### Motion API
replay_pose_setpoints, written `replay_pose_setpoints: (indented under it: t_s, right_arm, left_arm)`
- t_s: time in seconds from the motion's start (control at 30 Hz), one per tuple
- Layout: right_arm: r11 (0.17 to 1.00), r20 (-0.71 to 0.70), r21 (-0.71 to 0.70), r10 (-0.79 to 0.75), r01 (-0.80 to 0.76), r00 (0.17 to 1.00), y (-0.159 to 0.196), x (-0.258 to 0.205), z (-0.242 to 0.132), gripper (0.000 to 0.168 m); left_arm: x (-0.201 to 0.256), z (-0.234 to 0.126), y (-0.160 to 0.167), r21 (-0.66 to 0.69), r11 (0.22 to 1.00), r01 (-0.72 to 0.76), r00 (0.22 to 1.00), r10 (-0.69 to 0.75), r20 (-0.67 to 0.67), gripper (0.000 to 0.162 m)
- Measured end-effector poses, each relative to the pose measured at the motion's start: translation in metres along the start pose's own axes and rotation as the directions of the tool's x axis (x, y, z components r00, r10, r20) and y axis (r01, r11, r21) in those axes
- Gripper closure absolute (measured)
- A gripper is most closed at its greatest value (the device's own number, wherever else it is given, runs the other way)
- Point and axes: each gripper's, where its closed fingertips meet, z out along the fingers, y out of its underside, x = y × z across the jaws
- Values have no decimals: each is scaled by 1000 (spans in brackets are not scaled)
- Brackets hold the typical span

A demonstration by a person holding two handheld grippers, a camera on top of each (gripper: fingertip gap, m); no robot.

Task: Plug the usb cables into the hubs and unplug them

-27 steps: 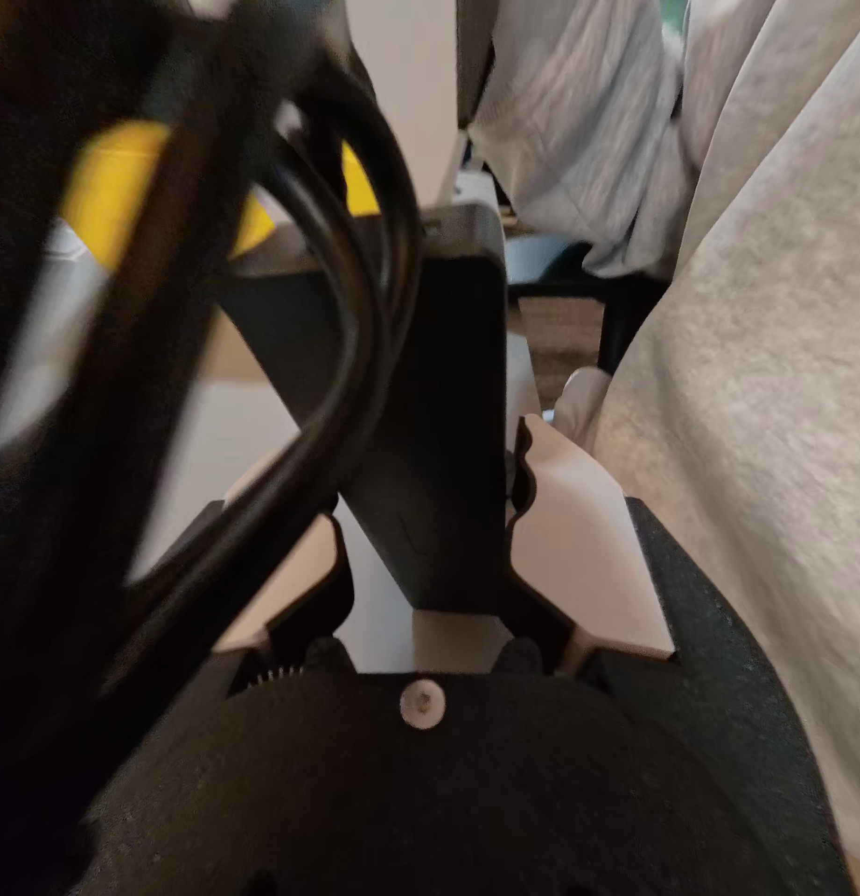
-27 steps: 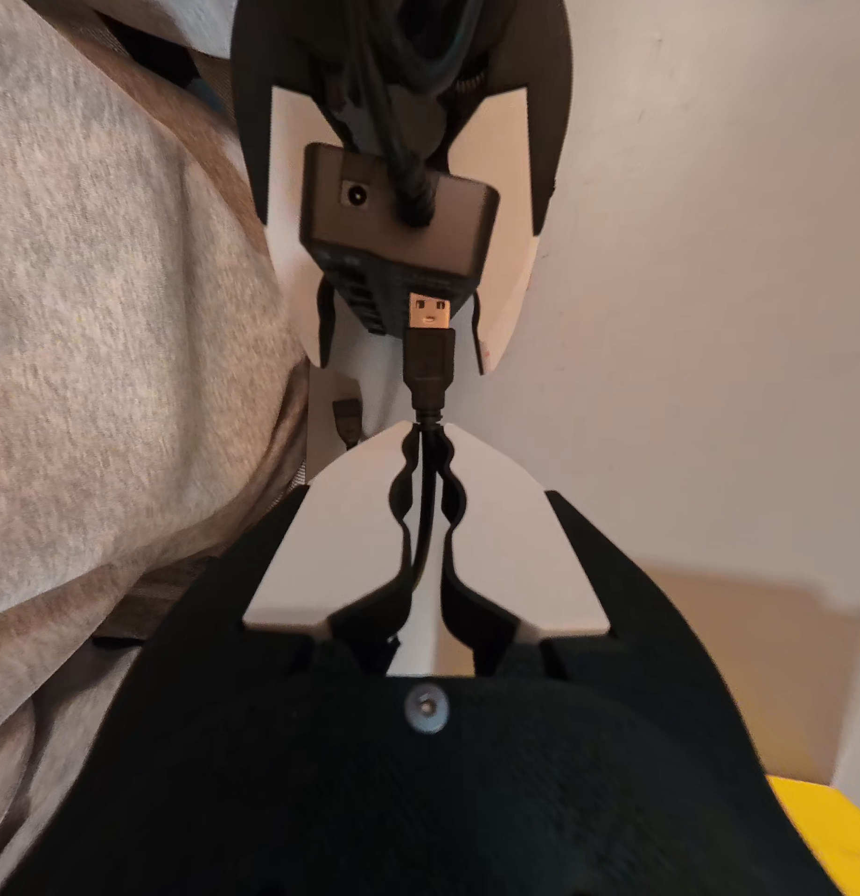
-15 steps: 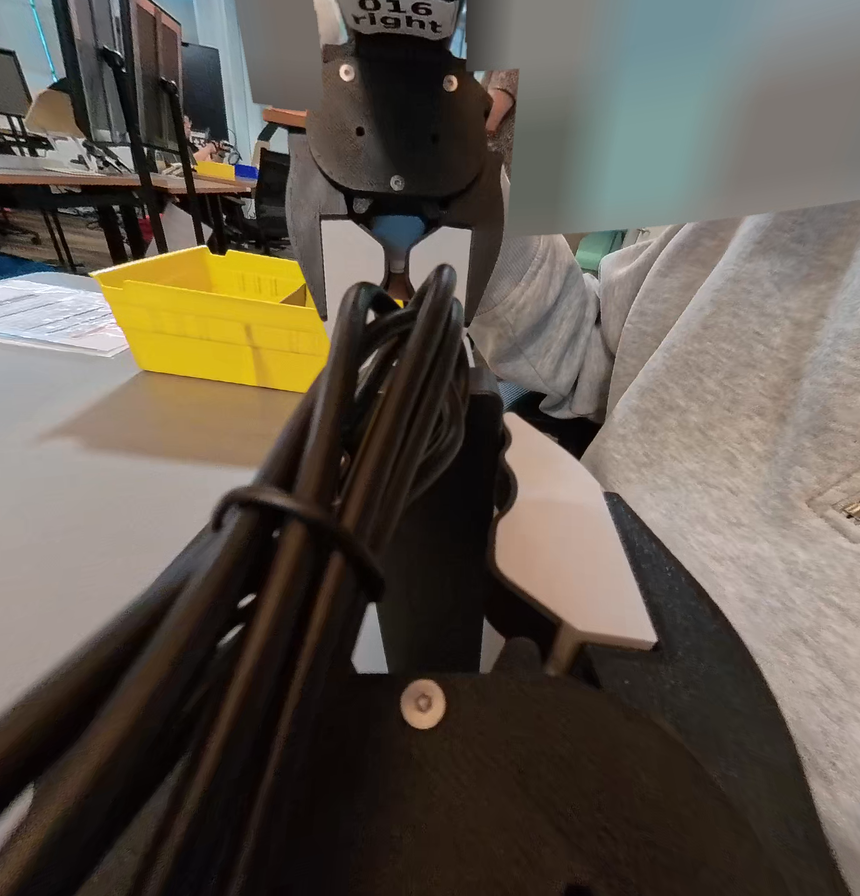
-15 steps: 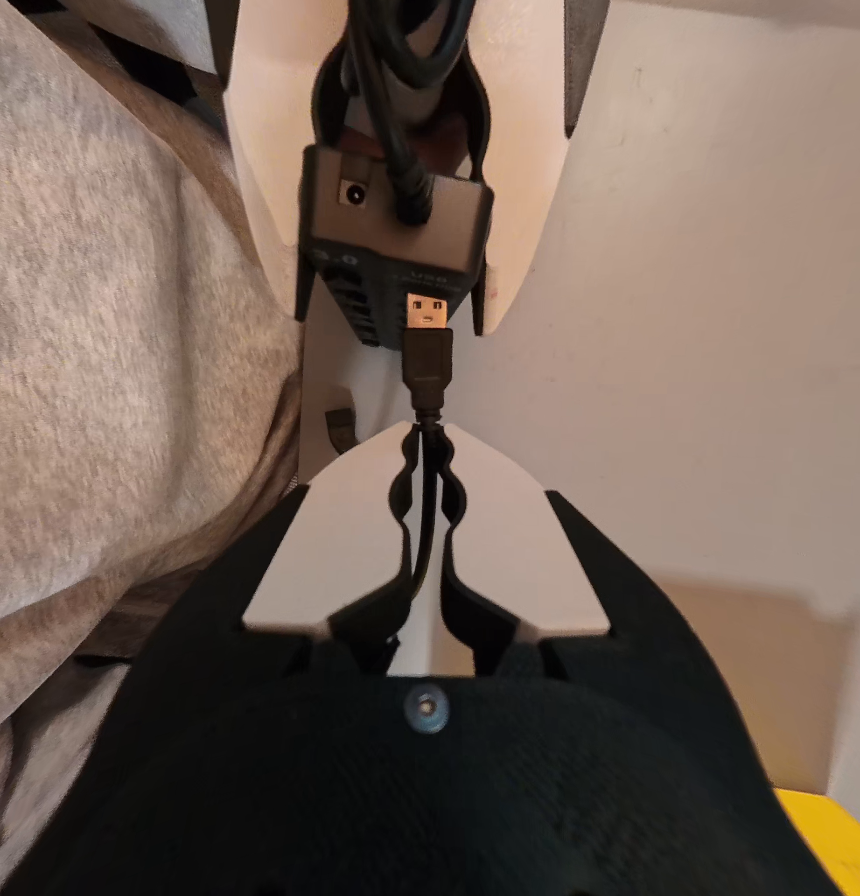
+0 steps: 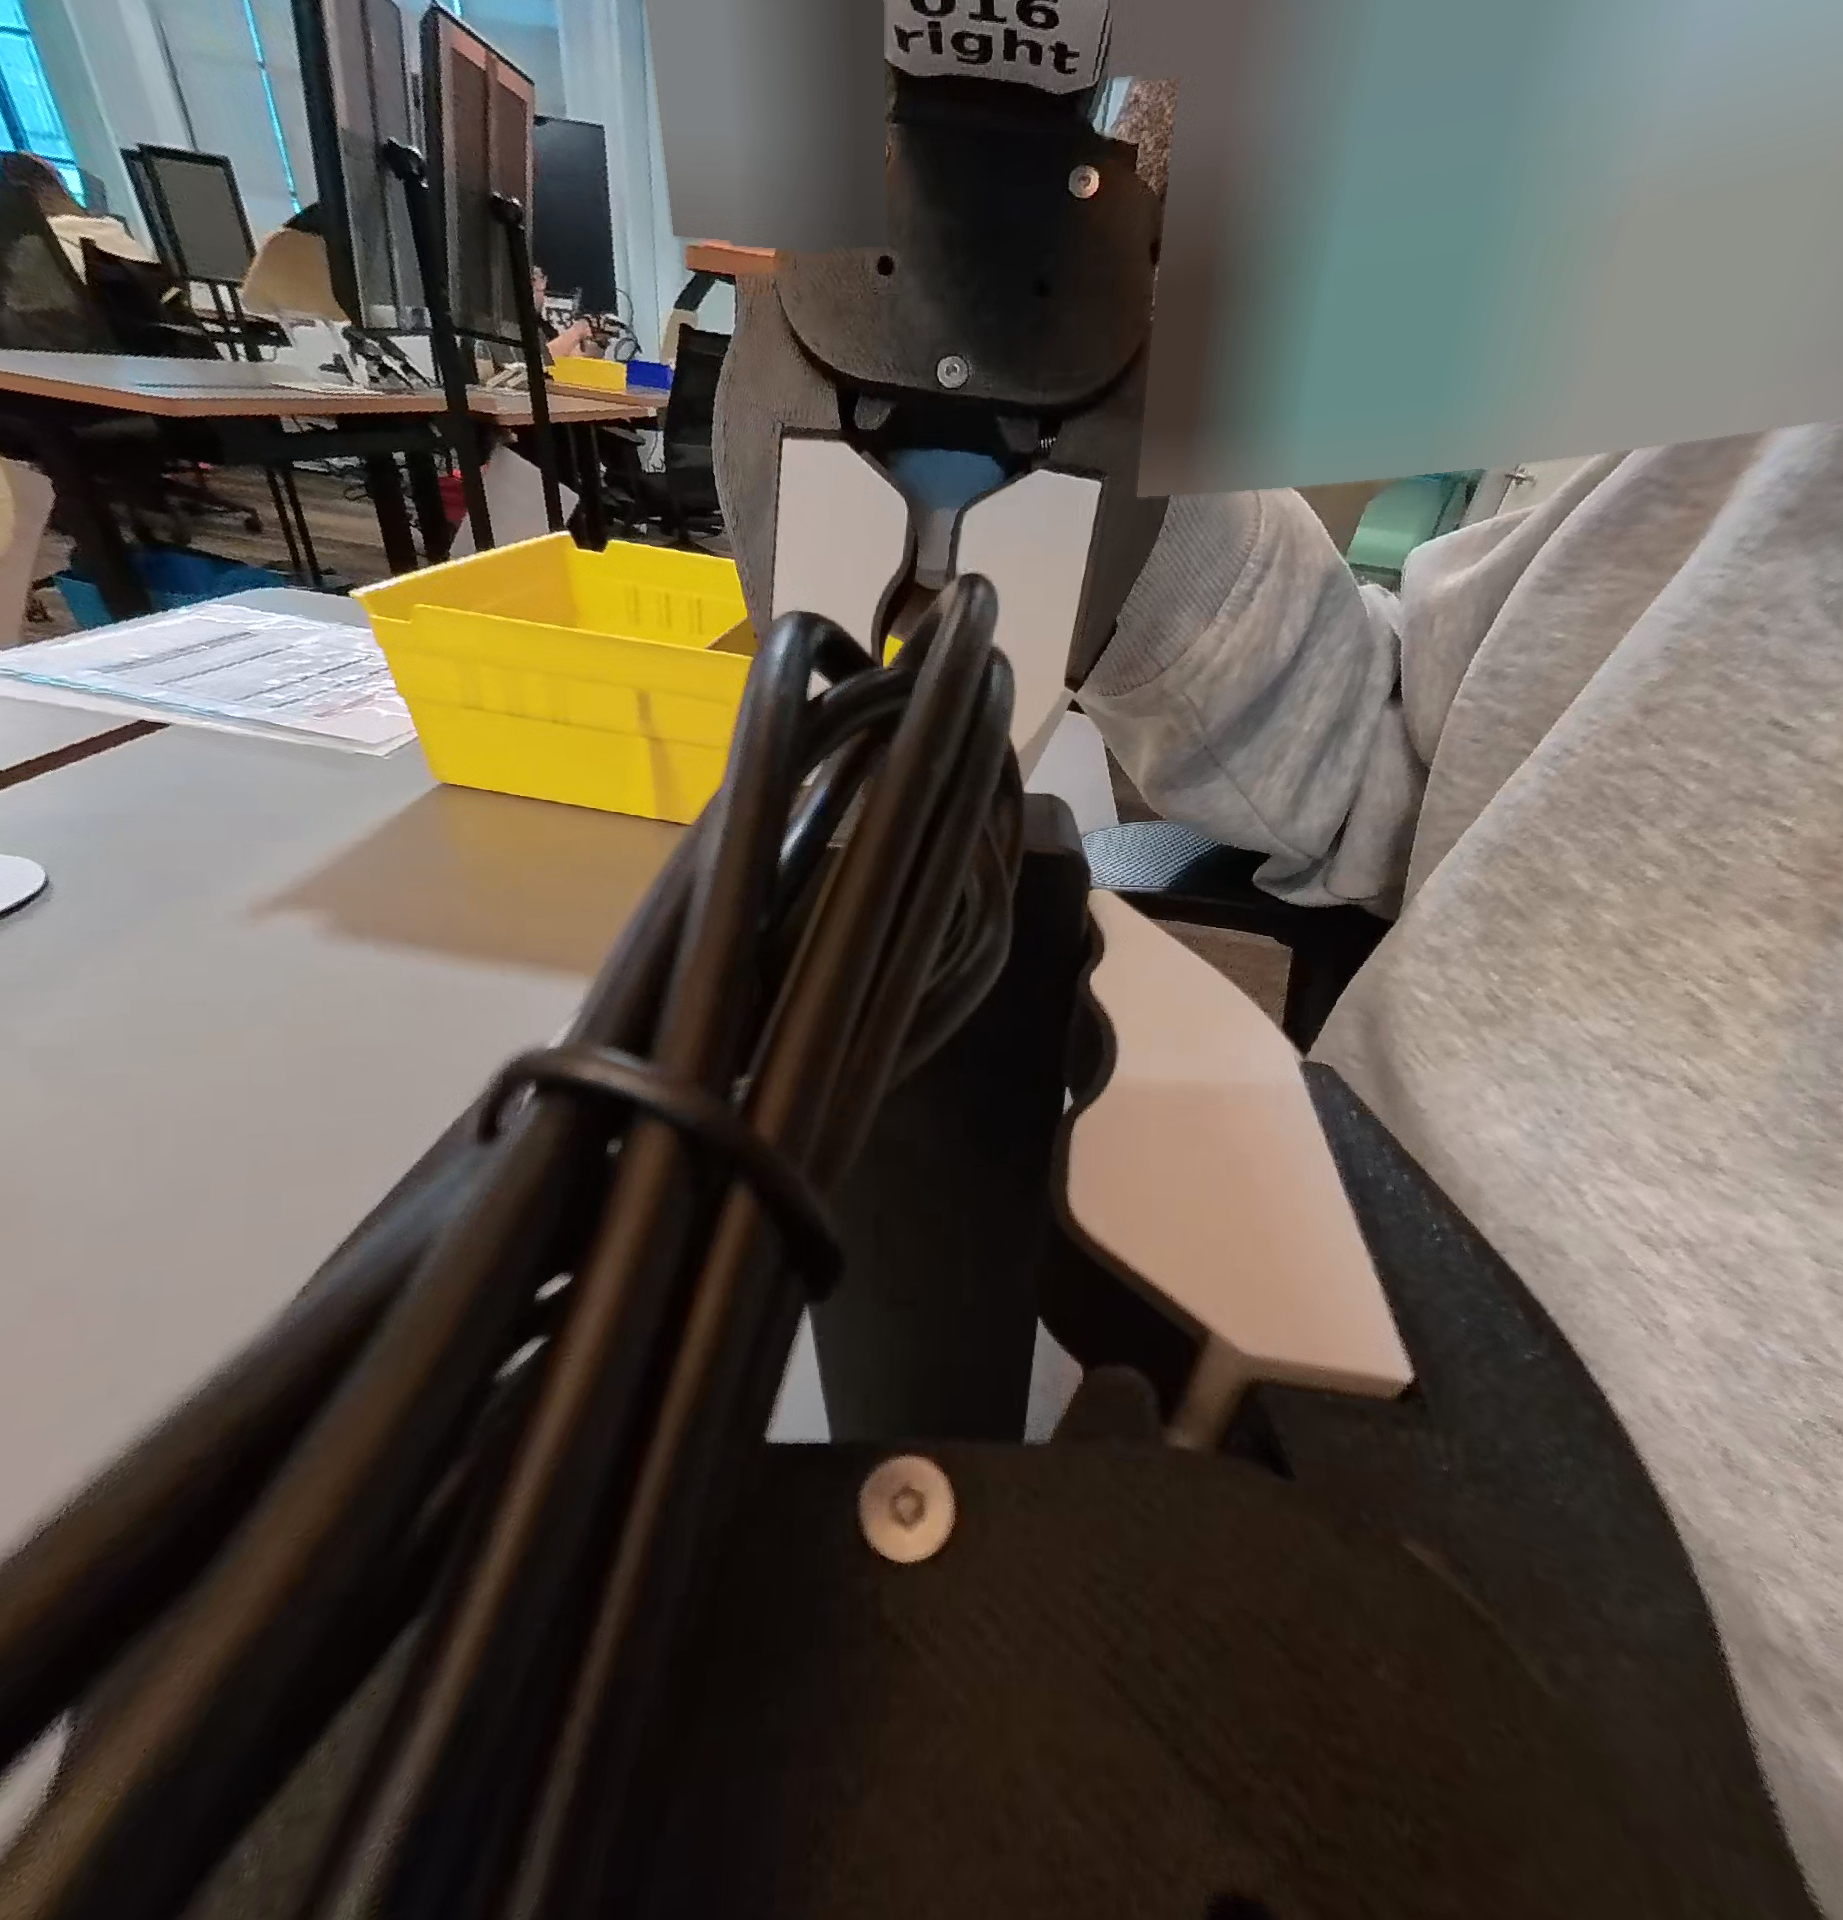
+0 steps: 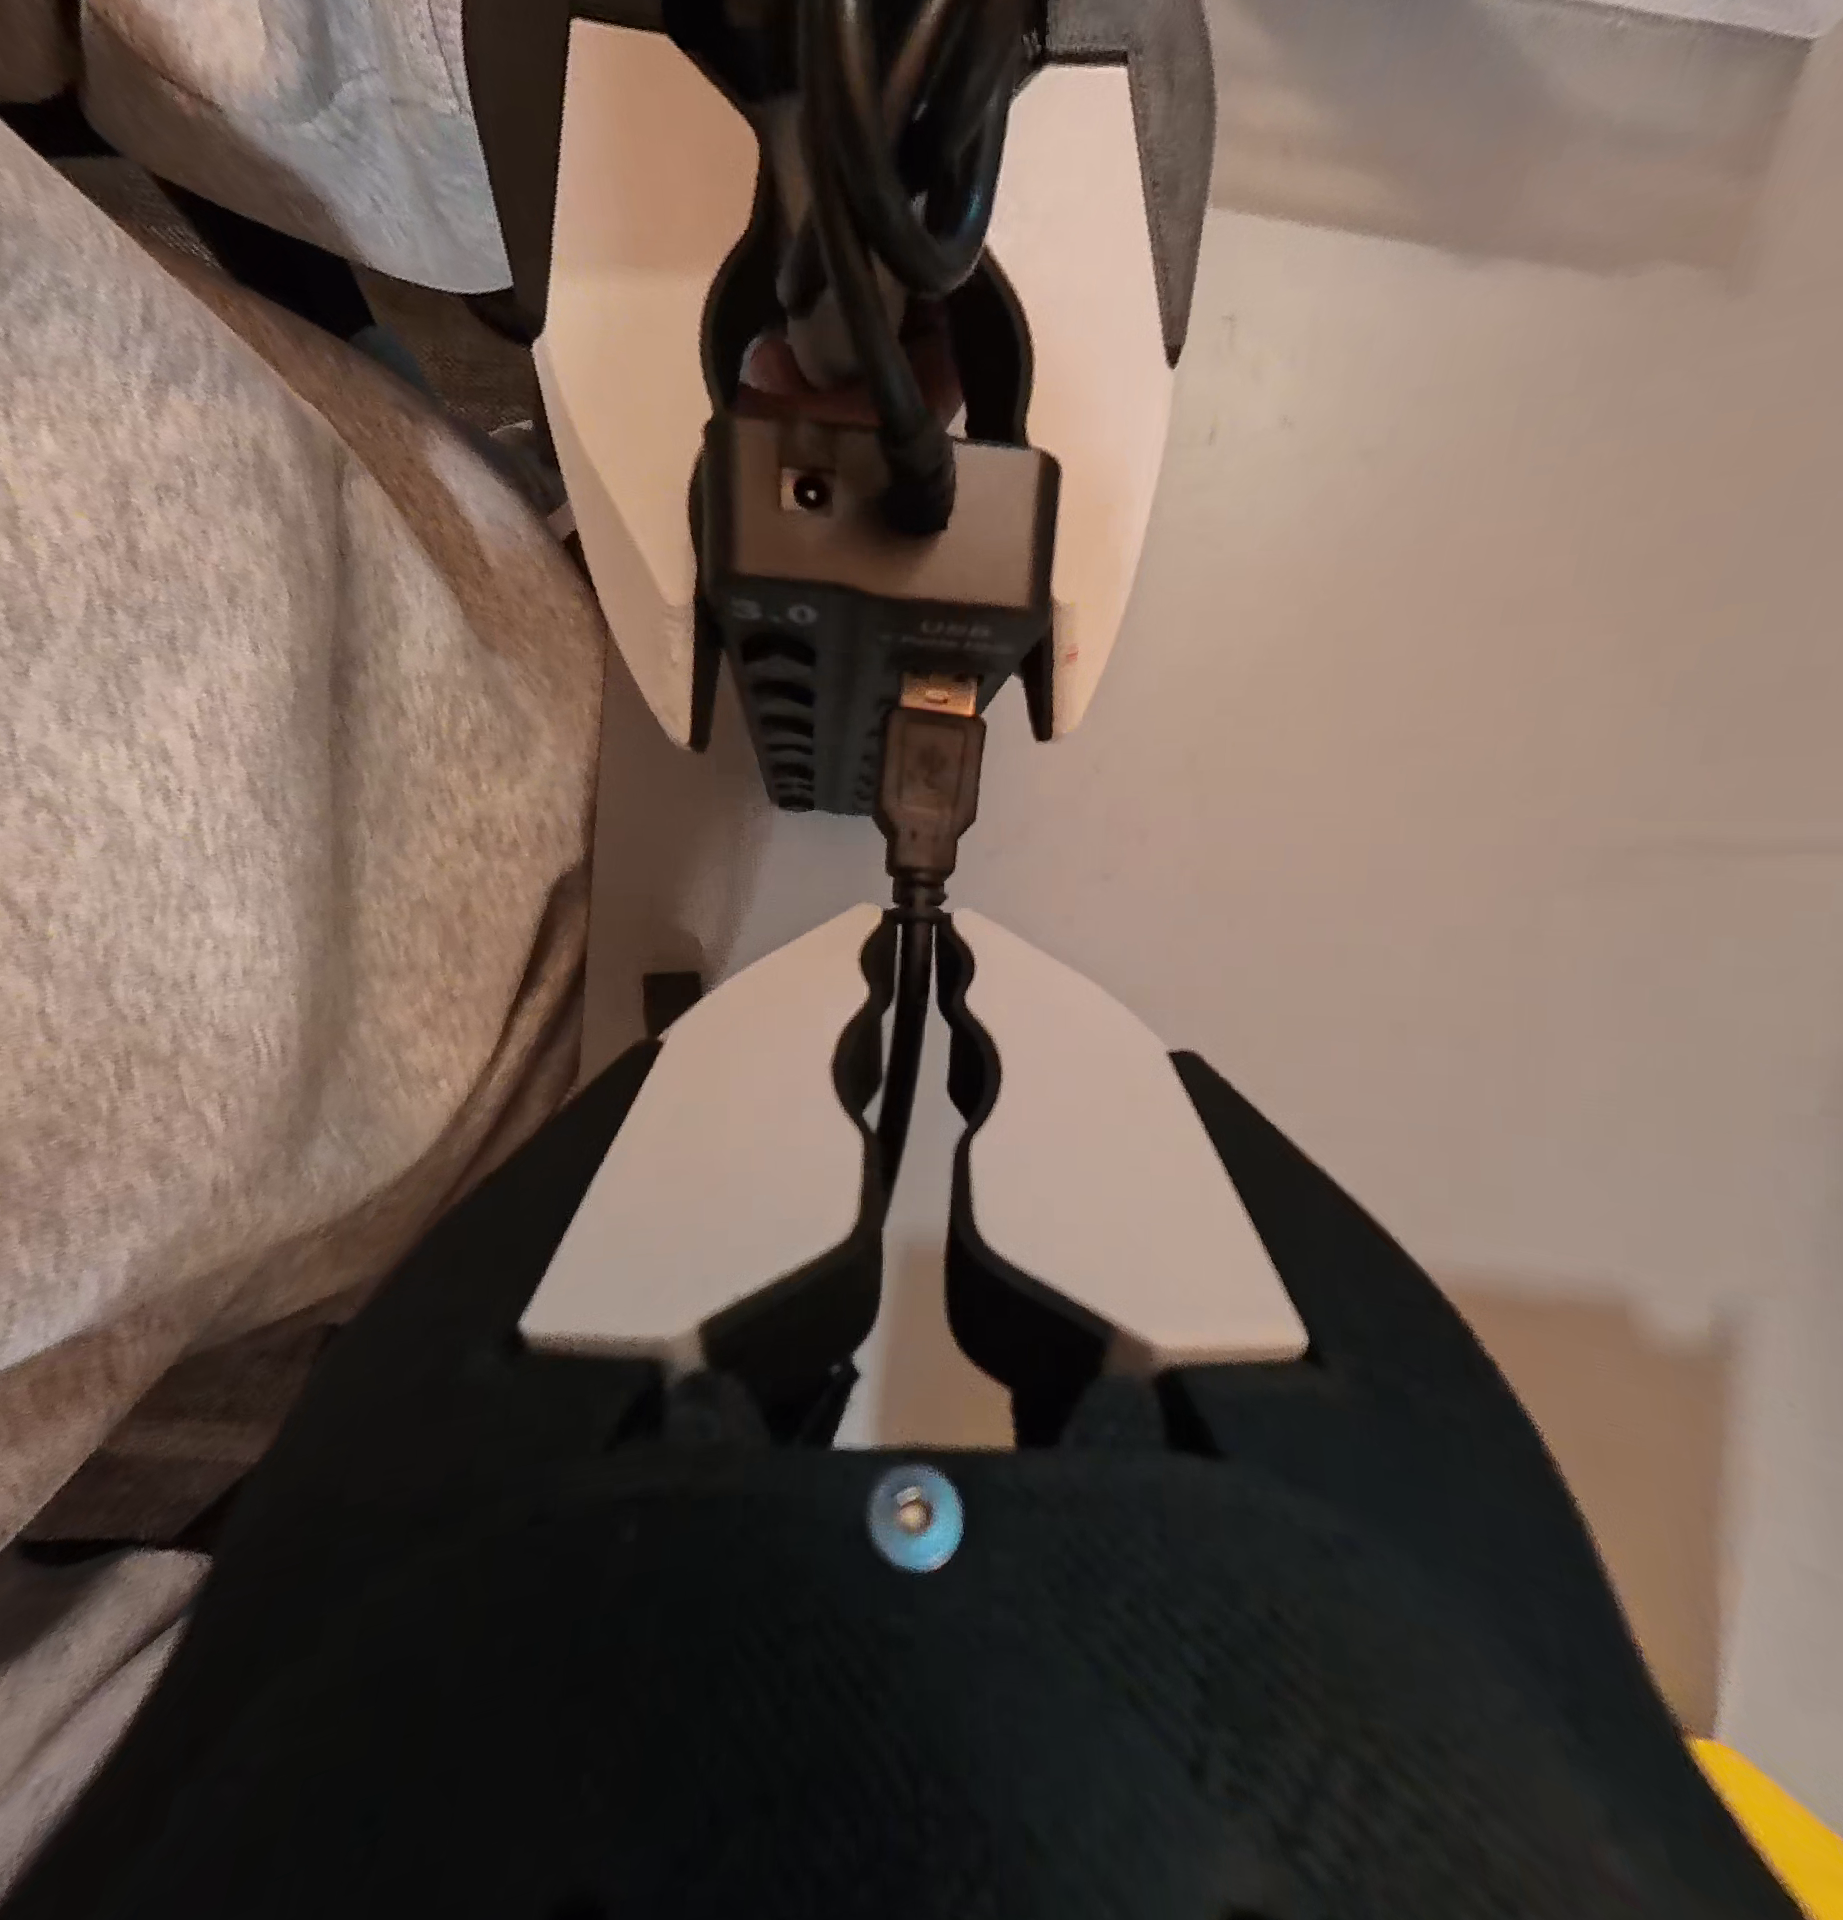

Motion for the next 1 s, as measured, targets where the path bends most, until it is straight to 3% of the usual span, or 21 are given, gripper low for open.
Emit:
replay_pose_setpoints:
  t_s: [1.0]
  right_arm:
    - [993, 41, 111, 46, -50, 998, -7, 3, 6, 162]
  left_arm:
    - [1, 2, 0, 13, 1000, -1, 1000, 0, 26, 104]
